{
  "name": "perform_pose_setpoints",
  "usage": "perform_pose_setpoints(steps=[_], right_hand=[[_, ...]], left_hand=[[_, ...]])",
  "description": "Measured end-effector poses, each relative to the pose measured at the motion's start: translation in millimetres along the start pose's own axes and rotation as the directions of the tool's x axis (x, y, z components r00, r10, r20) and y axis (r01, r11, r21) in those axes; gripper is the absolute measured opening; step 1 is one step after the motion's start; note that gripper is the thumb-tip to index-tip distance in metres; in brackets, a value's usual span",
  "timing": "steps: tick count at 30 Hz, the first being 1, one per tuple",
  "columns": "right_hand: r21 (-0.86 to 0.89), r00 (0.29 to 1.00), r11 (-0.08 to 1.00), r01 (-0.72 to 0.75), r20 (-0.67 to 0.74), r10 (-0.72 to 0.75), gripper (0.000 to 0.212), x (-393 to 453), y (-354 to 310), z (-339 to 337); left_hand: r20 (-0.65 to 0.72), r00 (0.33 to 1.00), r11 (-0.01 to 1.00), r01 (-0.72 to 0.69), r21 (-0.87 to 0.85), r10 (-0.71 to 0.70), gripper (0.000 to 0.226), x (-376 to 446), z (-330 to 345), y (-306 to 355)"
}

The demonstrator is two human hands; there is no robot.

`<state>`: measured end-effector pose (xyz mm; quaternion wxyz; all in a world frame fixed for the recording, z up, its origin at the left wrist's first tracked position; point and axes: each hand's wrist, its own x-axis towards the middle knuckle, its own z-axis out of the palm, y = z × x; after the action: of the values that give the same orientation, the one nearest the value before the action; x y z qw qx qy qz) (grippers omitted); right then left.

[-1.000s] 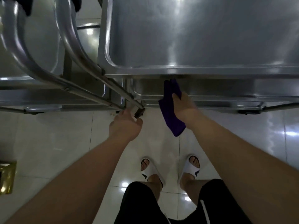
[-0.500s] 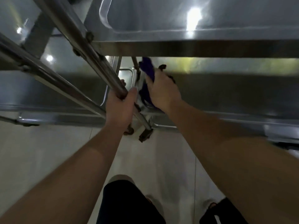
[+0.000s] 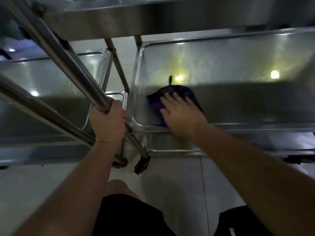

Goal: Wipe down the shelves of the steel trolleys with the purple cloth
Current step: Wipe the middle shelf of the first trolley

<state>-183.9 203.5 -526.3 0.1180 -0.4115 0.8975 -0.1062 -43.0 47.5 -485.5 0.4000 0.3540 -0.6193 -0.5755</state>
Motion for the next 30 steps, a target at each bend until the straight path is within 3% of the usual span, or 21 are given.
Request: perform_pose_setpoints(steps=[3, 5, 7, 9, 11, 13, 17, 20, 22, 25, 28, 30], right_hand=[[-0.033, 0.967, 0.971, -0.238, -0.099, 0.234, 0.059, -24.8, 75.7, -23.9], [0.014, 0.885, 0.893, -0.449, -0.128, 0.447, 0.061, -36.9, 107.8, -34.5], [0.041, 0.802, 0.811, -0.584, -0.127, 0.584, 0.064, -33.3, 106.4, -33.7], [0.056, 0.757, 0.772, -0.633, -0.164, 0.632, 0.066, -15.9, 80.5, -28.2], [0.072, 0.770, 0.793, -0.605, -0.203, 0.605, 0.066, 8.9, 43.9, -23.1], [0.069, 0.829, 0.853, -0.518, -0.207, 0.520, 0.065, 38.9, 2.6, -14.4], [0.020, 0.995, 0.996, -0.083, -0.045, 0.084, 0.064, 89.2, -70.4, 1.4], [-0.025, 0.992, 0.992, 0.125, 0.027, -0.124, 0.064, 87.9, -57.1, -2.4], [-0.063, 0.991, 0.989, 0.131, -0.010, -0.132, 0.064, 75.5, -25.6, -7.8], [-0.081, 0.987, 0.994, -0.078, -0.149, 0.065, 0.060, 62.7, 39.5, -25.4], [-0.022, 0.906, 0.925, -0.380, -0.208, 0.367, 0.062, 58.3, 81.7, -37.3], [-0.004, 0.849, 0.866, -0.500, -0.197, 0.490, 0.064, 68.8, 74.0, -33.2]], left_hand=[[-0.016, 1.000, 1.000, -0.019, -0.001, 0.019, 0.017, -0.4, 0.6, -0.8], [-0.040, 0.998, 0.999, -0.042, -0.002, 0.042, 0.022, -1.3, 3.5, -2.6], [-0.063, 0.996, 0.998, -0.058, -0.015, 0.057, 0.027, -1.4, 5.8, -4.5], [-0.068, 0.995, 0.997, -0.074, -0.022, 0.072, 0.031, -0.6, 6.5, -6.5], [-0.066, 0.994, 0.996, -0.090, -0.016, 0.089, 0.032, -0.6, 6.6, -7.6], [-0.066, 0.992, 0.994, -0.108, -0.025, 0.106, 0.031, -1.4, 6.4, -6.1], [-0.056, 0.991, 0.991, -0.126, -0.038, 0.124, 0.030, -1.8, 6.1, -2.4], [-0.031, 0.992, 0.991, -0.125, -0.038, 0.124, 0.031, -1.8, 6.2, -3.8], [-0.024, 0.992, 0.992, -0.125, -0.028, 0.124, 0.031, -0.7, 5.2, -6.4], [-0.015, 0.992, 0.991, -0.130, -0.033, 0.129, 0.036, 0.9, 3.5, -9.8], [-0.011, 0.992, 0.990, -0.130, -0.053, 0.129, 0.039, 1.8, 3.0, -11.2], [-0.019, 0.992, 0.989, -0.128, -0.068, 0.127, 0.029, 3.1, 3.0, -12.3]])
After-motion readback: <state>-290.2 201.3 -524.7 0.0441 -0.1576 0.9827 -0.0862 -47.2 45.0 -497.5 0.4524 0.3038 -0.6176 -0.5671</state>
